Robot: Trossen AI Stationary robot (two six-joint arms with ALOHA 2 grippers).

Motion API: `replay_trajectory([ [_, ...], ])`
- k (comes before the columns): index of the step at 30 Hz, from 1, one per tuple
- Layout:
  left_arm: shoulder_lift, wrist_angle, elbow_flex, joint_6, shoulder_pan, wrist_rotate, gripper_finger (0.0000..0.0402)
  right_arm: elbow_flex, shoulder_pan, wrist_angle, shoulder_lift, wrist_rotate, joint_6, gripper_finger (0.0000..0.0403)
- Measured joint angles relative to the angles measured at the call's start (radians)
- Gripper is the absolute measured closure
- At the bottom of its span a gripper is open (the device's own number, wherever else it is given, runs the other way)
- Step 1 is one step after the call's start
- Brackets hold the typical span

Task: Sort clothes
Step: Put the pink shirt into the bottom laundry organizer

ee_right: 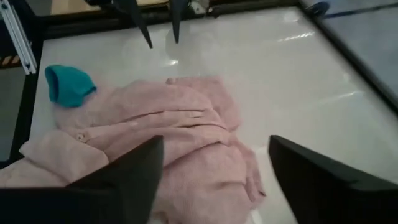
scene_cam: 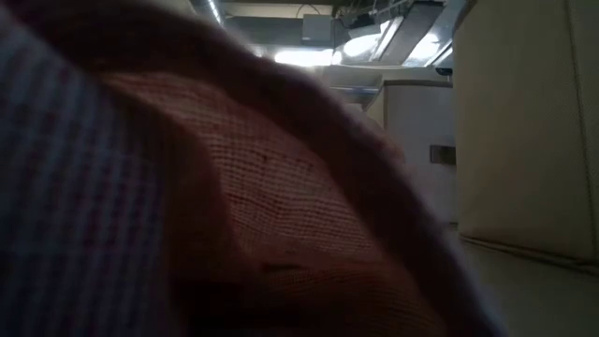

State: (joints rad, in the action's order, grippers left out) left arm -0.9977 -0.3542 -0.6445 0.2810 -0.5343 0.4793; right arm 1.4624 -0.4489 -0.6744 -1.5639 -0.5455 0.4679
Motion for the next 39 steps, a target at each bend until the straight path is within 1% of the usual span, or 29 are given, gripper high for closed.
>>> replay_trajectory([
  [2, -0.002, 0.003, 0.000, 0.000, 0.000, 0.000, 0.0237, 0.000, 0.030, 0.015, -0.029, 0.048, -0.010, 0.0079],
  [5, -0.020, 0.007, 0.000, 0.000, 0.000, 0.000, 0.0237, 0.000, 0.068, 0.019, -0.072, 0.119, -0.043, 0.0035],
  [7, -0.041, 0.010, 0.000, 0.005, 0.000, 0.000, 0.0237, 0.000, 0.082, 0.019, -0.101, 0.133, -0.054, 0.0015],
  [9, -0.070, 0.014, 0.000, 0.006, 0.000, 0.000, 0.0237, 0.000, 0.095, 0.020, -0.126, 0.136, -0.055, 0.0006],
  [20, -0.272, 0.136, 0.000, -0.057, 0.008, -0.001, 0.0237, 0.000, 0.123, 0.034, -0.243, 0.147, -0.062, 0.0026],
  [25, -0.357, 0.187, 0.000, -0.078, 0.047, 0.000, 0.0237, 0.000, 0.124, 0.115, -0.289, 0.150, -0.084, 0.0026],
  [31, -0.444, 0.251, 0.000, -0.080, 0.081, 0.000, 0.0238, 0.000, 0.153, 0.204, -0.344, 0.206, -0.067, 0.0026],
  [34, -0.481, 0.272, 0.000, -0.080, 0.093, -0.001, 0.0237, 0.000, 0.178, 0.219, -0.373, 0.230, -0.054, 0.0026],
  [39, -0.524, 0.308, 0.000, -0.087, 0.105, -0.002, 0.0237, 0.000, 0.214, 0.243, -0.423, 0.321, -0.039, 0.0027],
])
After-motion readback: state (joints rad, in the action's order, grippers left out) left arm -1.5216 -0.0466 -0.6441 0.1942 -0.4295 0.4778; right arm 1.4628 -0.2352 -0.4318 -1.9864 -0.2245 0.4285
